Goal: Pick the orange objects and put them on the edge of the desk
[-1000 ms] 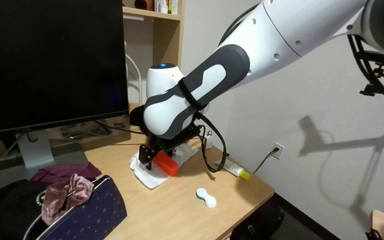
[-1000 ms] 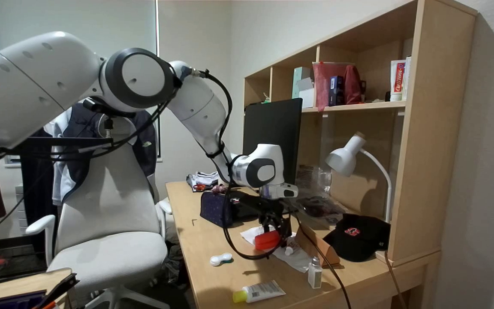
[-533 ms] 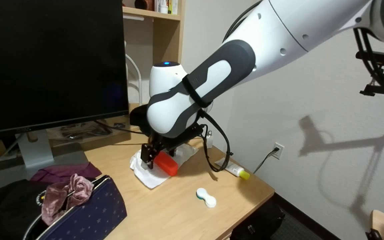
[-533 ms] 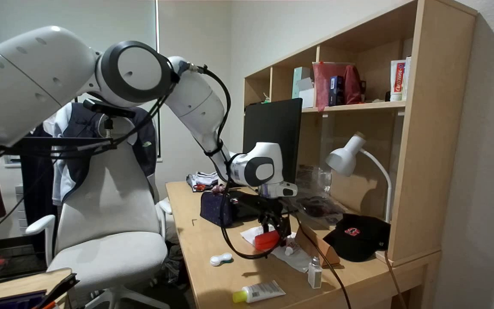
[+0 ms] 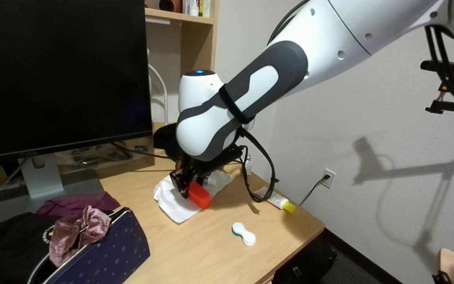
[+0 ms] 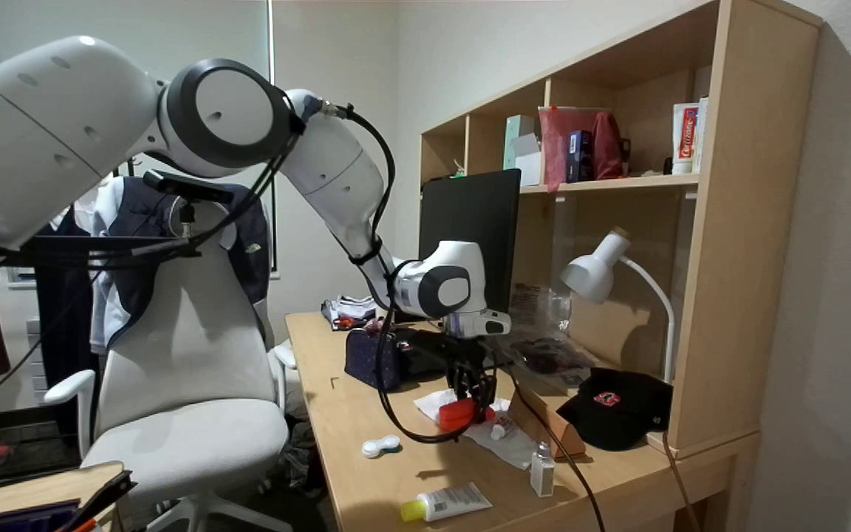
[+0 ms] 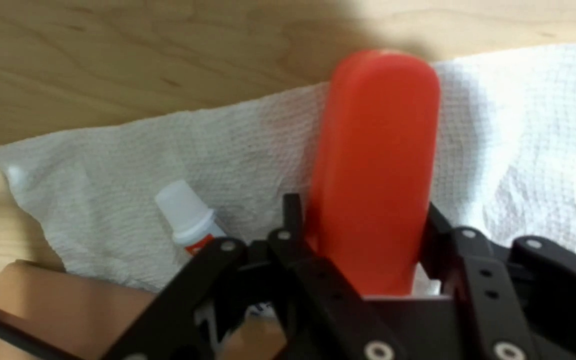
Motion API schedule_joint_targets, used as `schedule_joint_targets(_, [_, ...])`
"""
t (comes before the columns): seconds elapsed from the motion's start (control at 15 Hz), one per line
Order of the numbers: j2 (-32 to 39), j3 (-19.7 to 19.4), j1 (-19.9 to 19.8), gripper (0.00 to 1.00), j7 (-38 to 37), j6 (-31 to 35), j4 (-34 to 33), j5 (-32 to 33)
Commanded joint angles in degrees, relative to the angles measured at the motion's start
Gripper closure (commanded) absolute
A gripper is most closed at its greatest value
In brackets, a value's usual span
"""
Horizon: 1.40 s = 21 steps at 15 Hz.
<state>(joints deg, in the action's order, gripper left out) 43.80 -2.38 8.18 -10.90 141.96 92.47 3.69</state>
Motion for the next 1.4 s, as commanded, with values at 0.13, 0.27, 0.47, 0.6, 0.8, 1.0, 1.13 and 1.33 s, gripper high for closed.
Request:
schedule_joint_targets(0.13, [-2.1, 0.8, -0.8, 0.79, 1.1, -0.1, 2.4, -0.5])
schedule_joint_targets(0.27, [-3.9, 0.3, -0.1, 0.79, 0.8, 0.6, 4.2, 0.3])
schedule_joint_targets(0.47, [-8.5, -0.1, 0.9, 0.79, 0.7, 0.3, 8.2, 1.5])
schedule_joint_targets(0.6, [-12.0, 0.2, 1.2, 0.79, 0.7, -1.1, 10.9, 1.7])
schedule_joint_targets(0.8, [-16.8, 1.2, 0.4, 0.79, 2.2, -3.5, 13.9, 1.0])
schedule_joint_targets(1.0, [-19.8, 0.6, -0.4, 0.79, 0.5, -8.5, 13.6, 0.7])
schedule_joint_targets(1.13, [-20.2, -0.2, -1.4, 0.79, -0.3, -12.5, 11.3, 0.7])
schedule_joint_targets(1.33, [-19.2, -1.6, -3.1, 0.79, -1.4, -17.3, 7.0, 0.7])
